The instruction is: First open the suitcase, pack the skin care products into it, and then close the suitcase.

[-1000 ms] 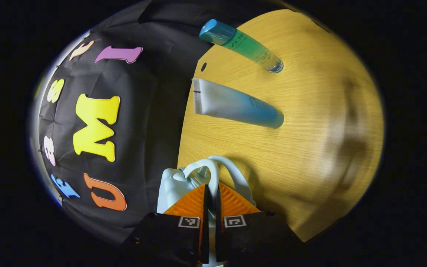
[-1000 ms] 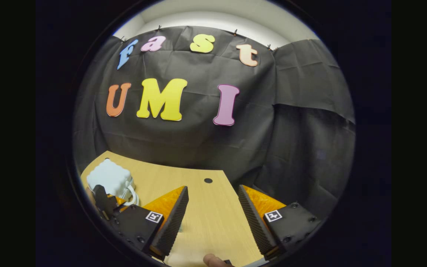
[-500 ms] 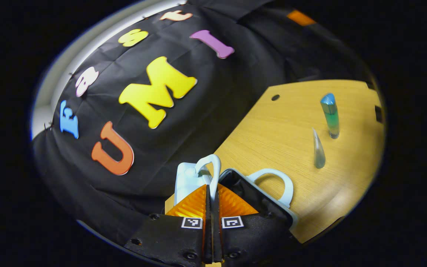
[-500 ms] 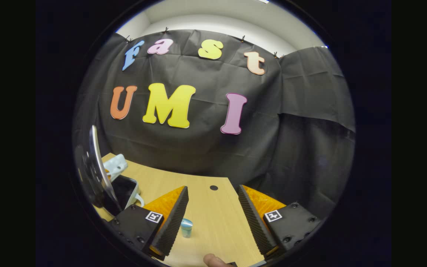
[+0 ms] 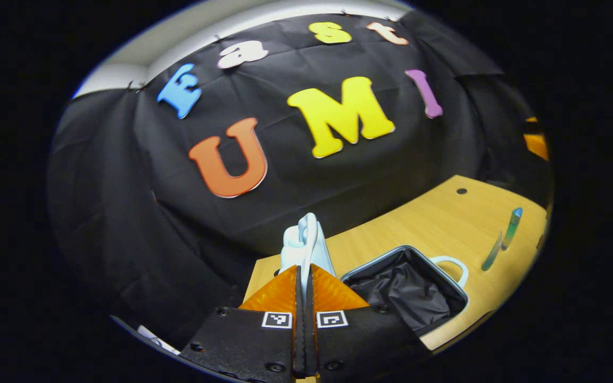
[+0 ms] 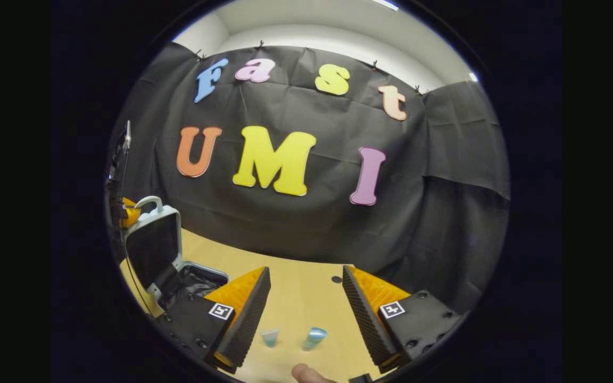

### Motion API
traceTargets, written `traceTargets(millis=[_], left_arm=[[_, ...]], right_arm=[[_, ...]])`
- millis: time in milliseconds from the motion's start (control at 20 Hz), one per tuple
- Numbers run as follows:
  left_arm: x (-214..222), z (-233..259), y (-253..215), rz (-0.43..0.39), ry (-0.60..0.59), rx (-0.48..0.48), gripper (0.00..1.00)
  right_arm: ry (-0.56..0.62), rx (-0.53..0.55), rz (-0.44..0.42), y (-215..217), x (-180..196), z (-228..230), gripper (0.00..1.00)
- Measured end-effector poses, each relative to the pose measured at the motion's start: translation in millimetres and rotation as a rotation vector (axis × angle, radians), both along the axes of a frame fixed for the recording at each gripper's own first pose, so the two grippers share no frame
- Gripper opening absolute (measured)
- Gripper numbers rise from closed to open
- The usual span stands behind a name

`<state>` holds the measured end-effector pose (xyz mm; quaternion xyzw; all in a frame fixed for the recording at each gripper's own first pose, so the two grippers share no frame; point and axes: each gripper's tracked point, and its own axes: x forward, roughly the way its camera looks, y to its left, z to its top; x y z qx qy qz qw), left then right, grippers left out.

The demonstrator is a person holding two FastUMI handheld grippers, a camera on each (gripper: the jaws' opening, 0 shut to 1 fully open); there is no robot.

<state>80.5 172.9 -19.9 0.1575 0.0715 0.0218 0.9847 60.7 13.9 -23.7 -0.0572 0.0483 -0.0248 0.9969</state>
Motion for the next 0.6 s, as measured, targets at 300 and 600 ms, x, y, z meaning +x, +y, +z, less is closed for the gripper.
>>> traceTargets(millis=[300,600], left_arm=[[-3,-55,119,0.087,0.031,-0.248,0.03],[6,-170,191,0.161,0.170,-0.566,0.03]], right_arm=[[0.006,-0.016,-0.004,53,-15,4,0.81],[0.017,-0.043,-0.008,84,-35,-2,0.81]])
